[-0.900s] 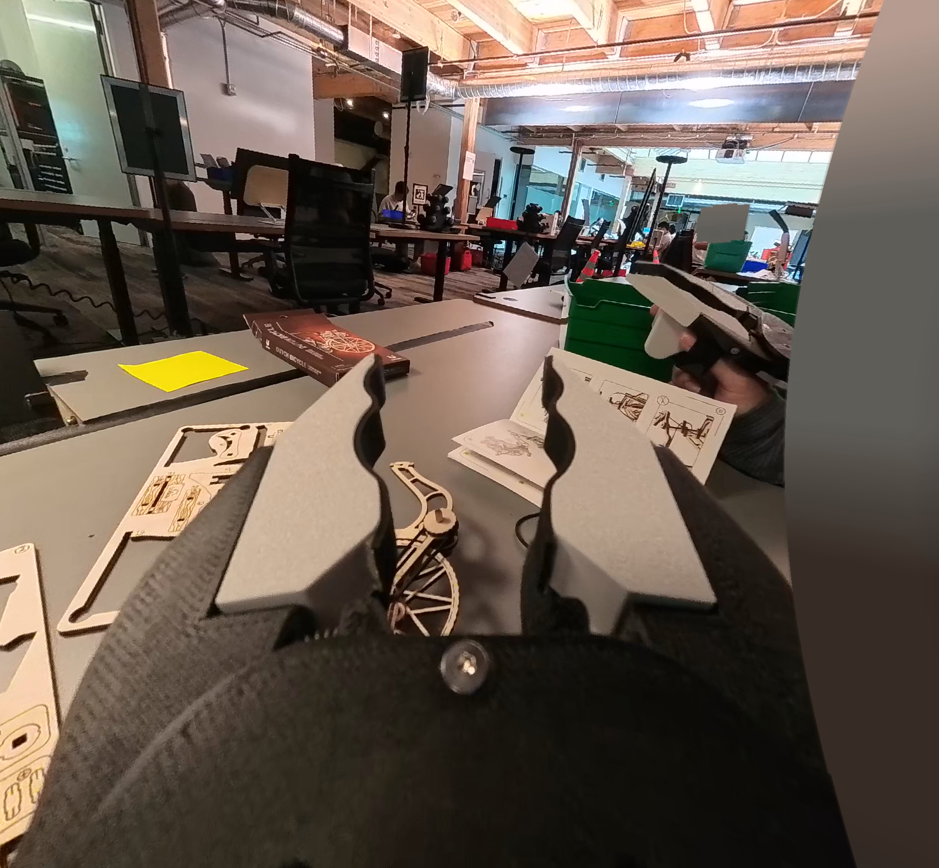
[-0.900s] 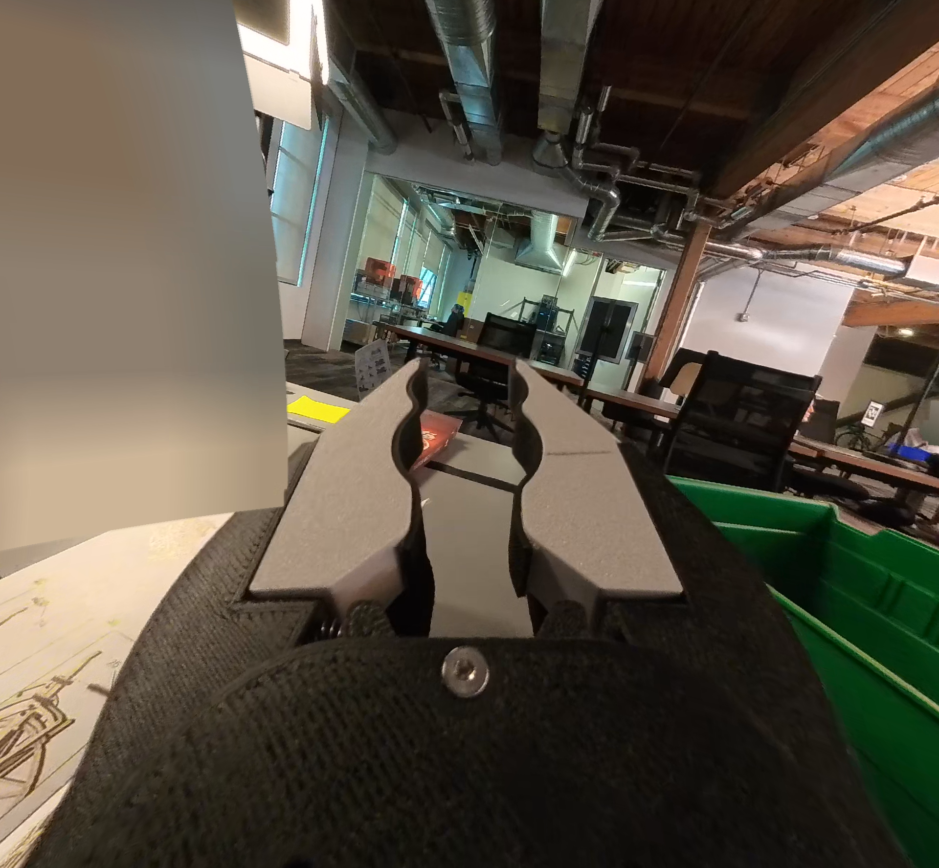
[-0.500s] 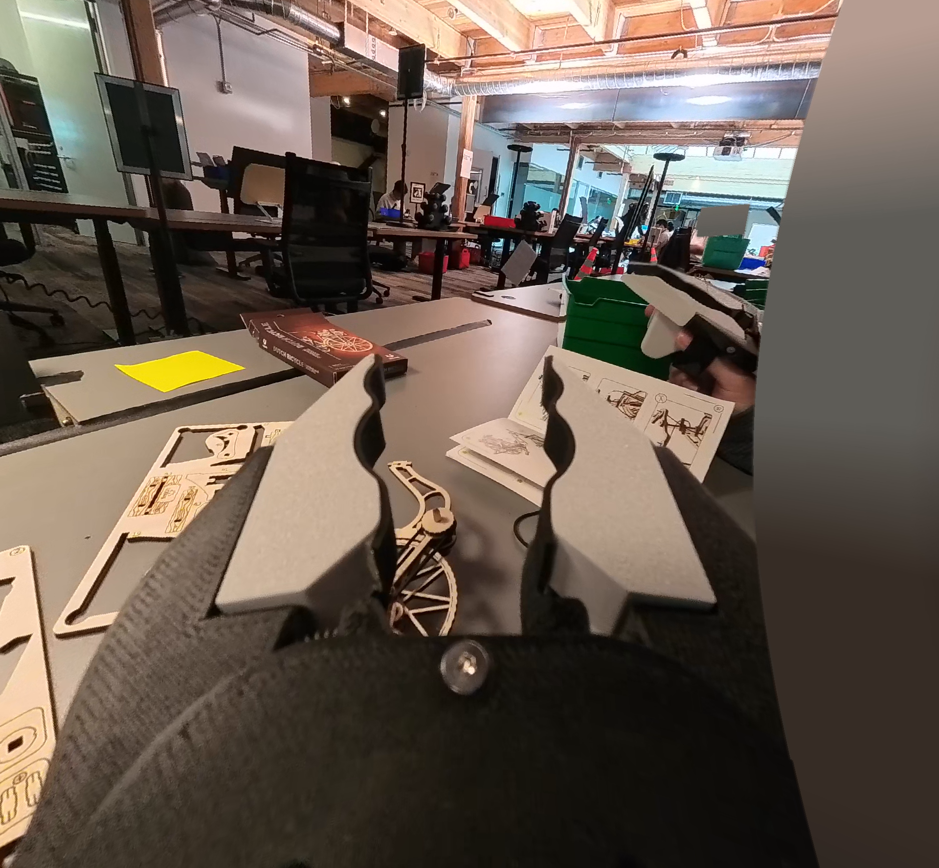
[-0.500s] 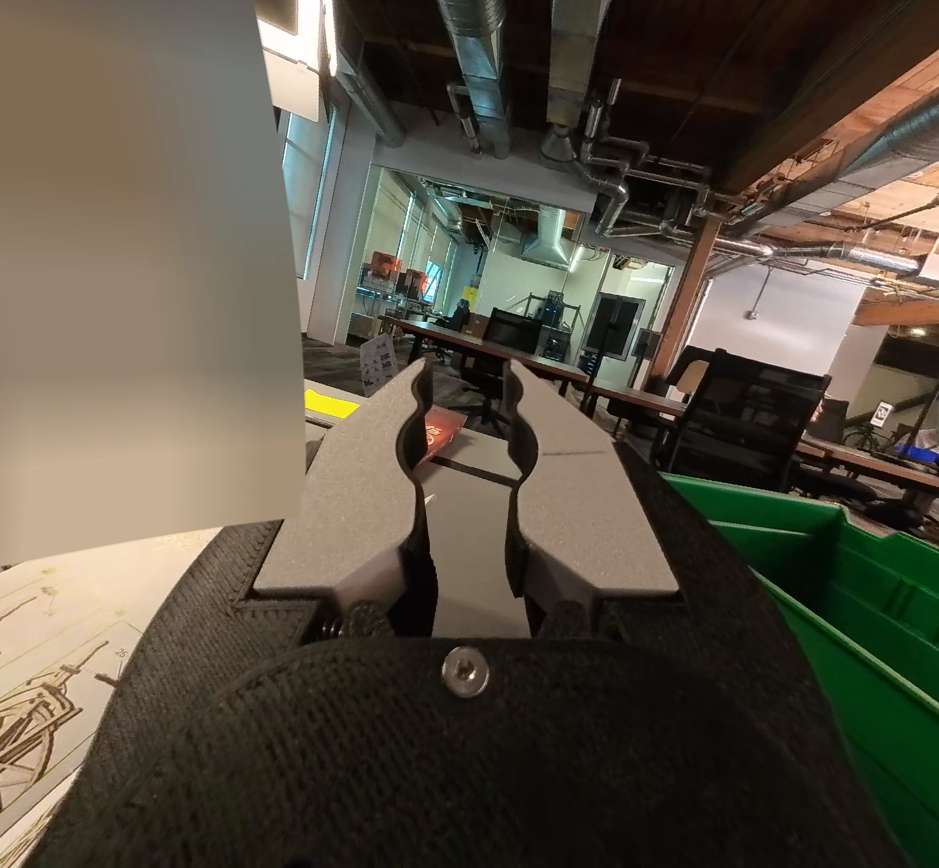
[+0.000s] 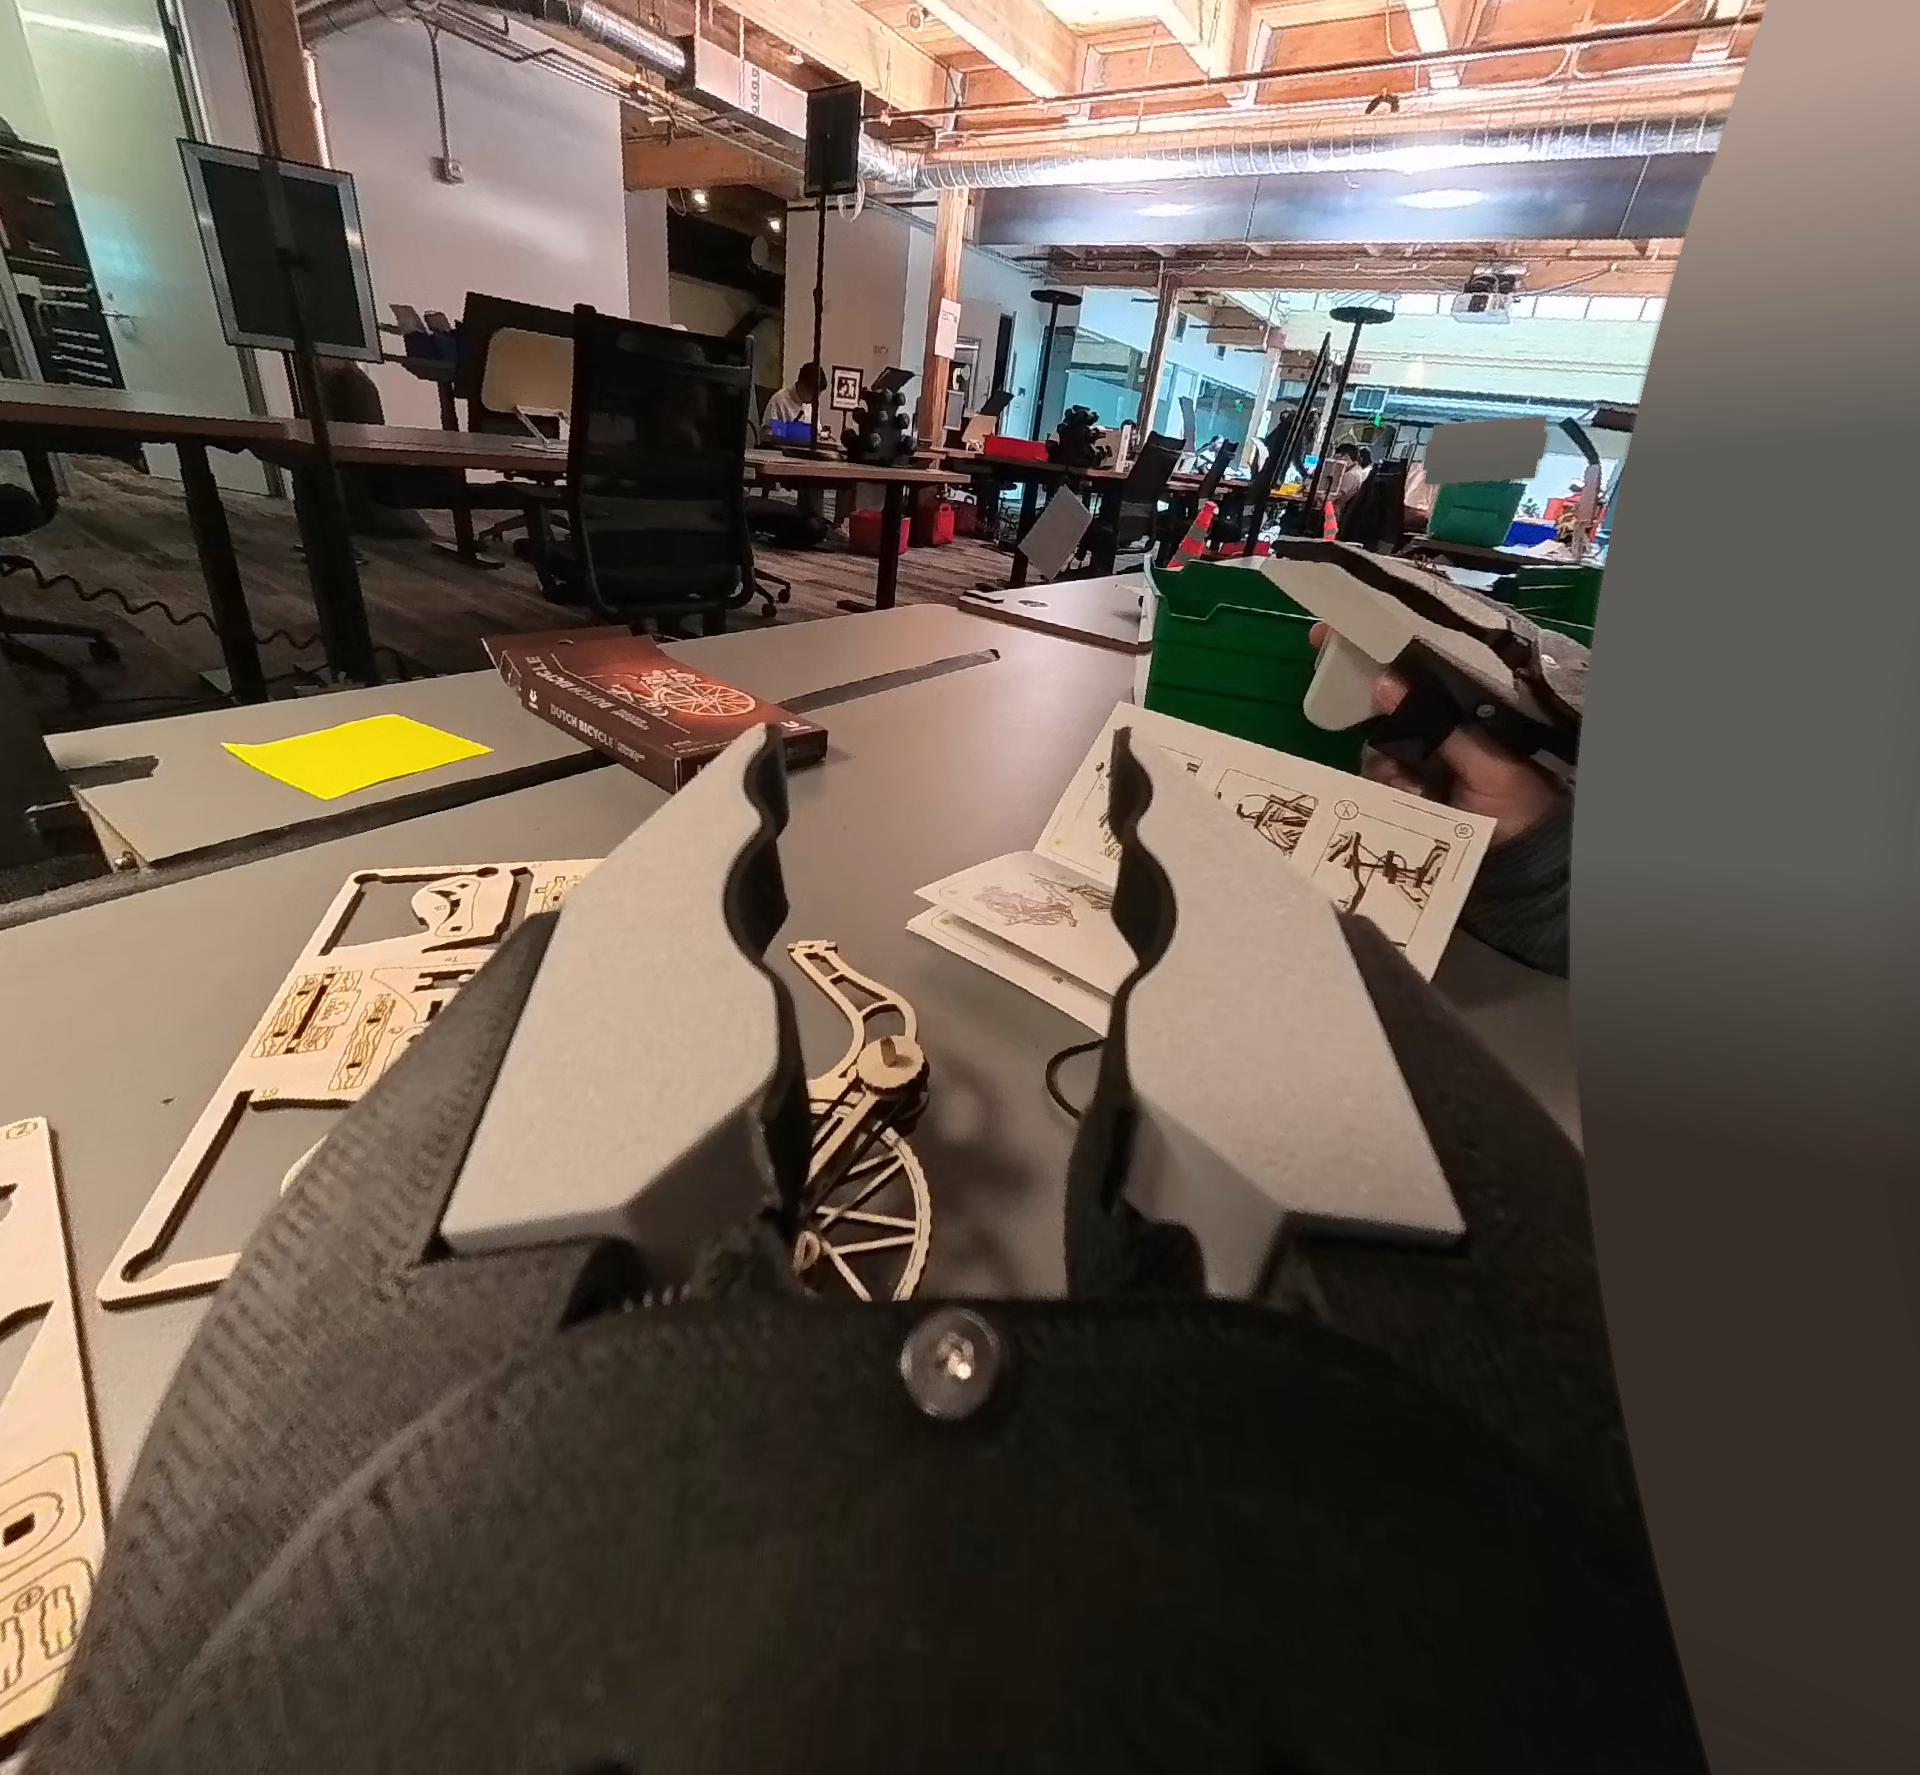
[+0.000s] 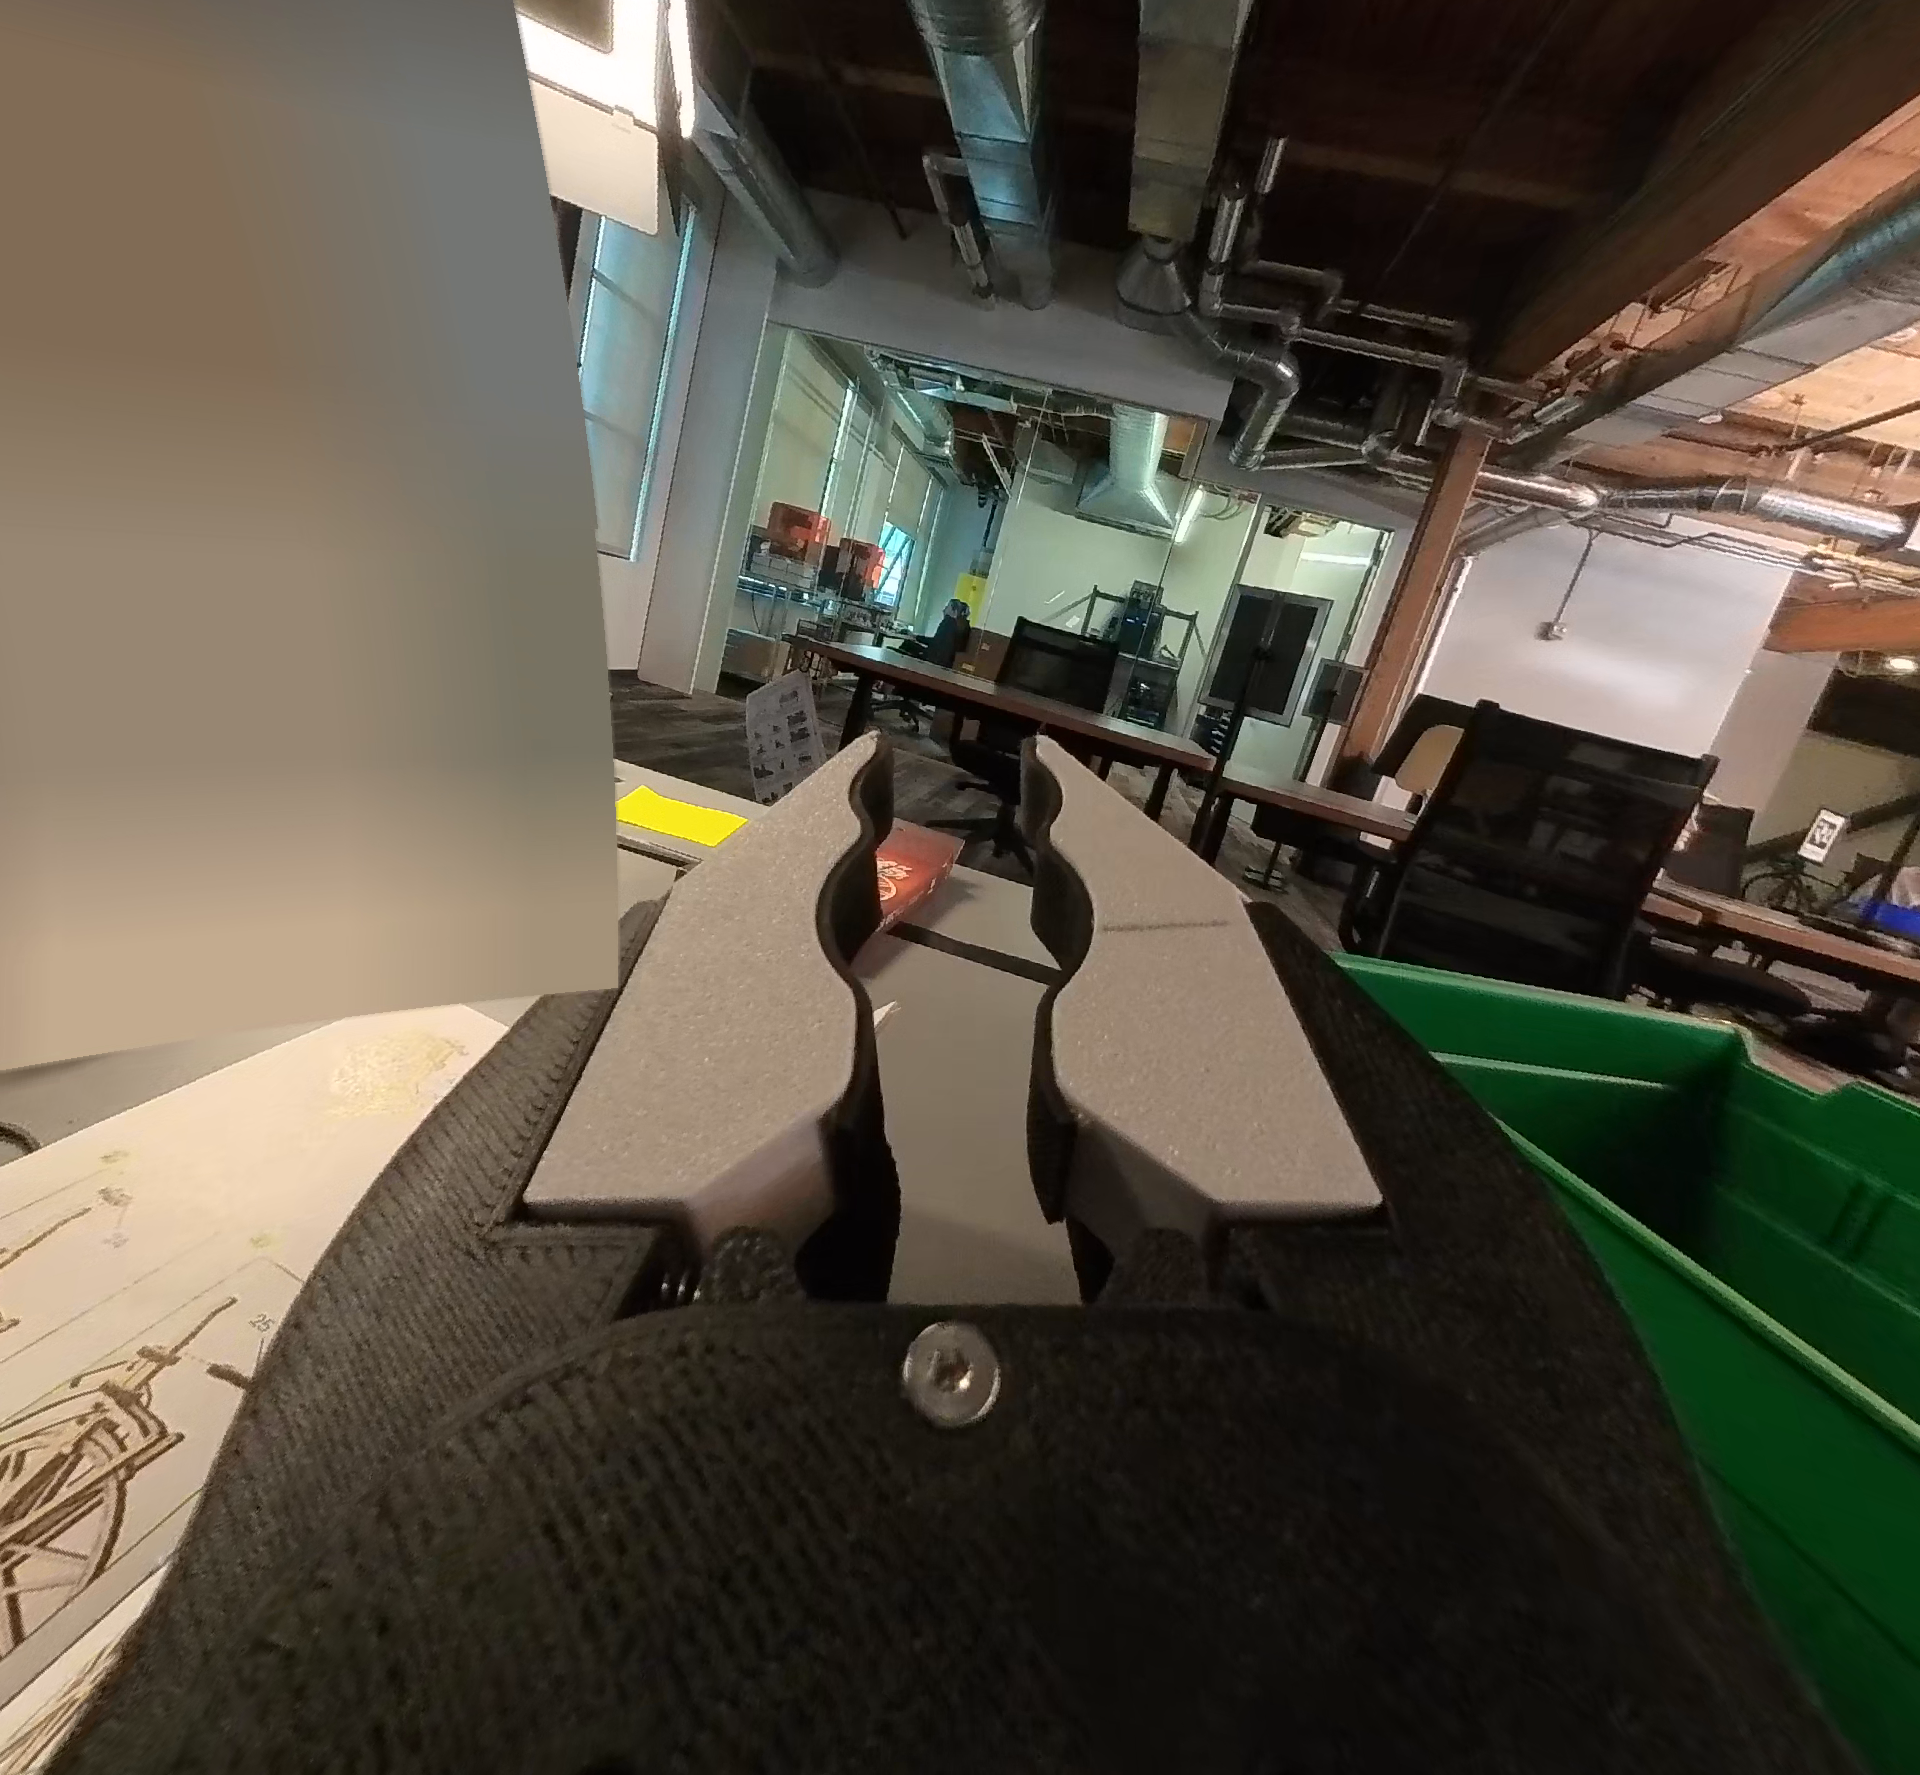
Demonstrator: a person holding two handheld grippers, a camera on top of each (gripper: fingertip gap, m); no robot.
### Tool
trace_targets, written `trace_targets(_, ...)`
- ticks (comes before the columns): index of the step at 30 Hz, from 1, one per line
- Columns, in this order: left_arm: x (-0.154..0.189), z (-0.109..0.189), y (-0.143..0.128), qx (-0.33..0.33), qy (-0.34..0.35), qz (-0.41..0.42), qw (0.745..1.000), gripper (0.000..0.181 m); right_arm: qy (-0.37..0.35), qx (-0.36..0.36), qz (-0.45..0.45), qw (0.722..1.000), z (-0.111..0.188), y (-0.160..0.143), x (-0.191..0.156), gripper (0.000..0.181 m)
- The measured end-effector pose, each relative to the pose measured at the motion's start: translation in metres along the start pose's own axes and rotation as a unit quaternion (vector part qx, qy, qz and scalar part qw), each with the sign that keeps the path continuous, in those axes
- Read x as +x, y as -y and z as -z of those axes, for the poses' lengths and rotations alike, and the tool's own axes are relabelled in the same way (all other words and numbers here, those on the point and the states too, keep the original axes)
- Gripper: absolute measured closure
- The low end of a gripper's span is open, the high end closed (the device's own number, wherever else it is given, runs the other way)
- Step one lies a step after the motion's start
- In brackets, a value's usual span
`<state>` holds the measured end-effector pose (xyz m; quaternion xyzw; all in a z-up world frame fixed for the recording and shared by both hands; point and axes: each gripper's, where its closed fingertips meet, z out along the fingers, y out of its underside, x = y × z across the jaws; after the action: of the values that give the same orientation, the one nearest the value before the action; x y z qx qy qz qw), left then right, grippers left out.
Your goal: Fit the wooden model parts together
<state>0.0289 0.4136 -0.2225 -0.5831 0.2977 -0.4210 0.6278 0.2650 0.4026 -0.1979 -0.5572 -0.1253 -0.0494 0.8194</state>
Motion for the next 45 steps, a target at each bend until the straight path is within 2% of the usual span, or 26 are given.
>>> trace_targets(1,0.0,0.0001,0.0001,0.0,0.0,0.0,1.0,0.119,0.0,0.0,0.0,1.0,0.0001,0.0001,0.0,0.16)
trace_targets(45,-0.0009,-0.0006,-0.002,-0.005,0.0,0.004,1.0,0.119,0.005,-0.002,0.003,1.0,-0.0002,-0.0005,-0.002,0.161)
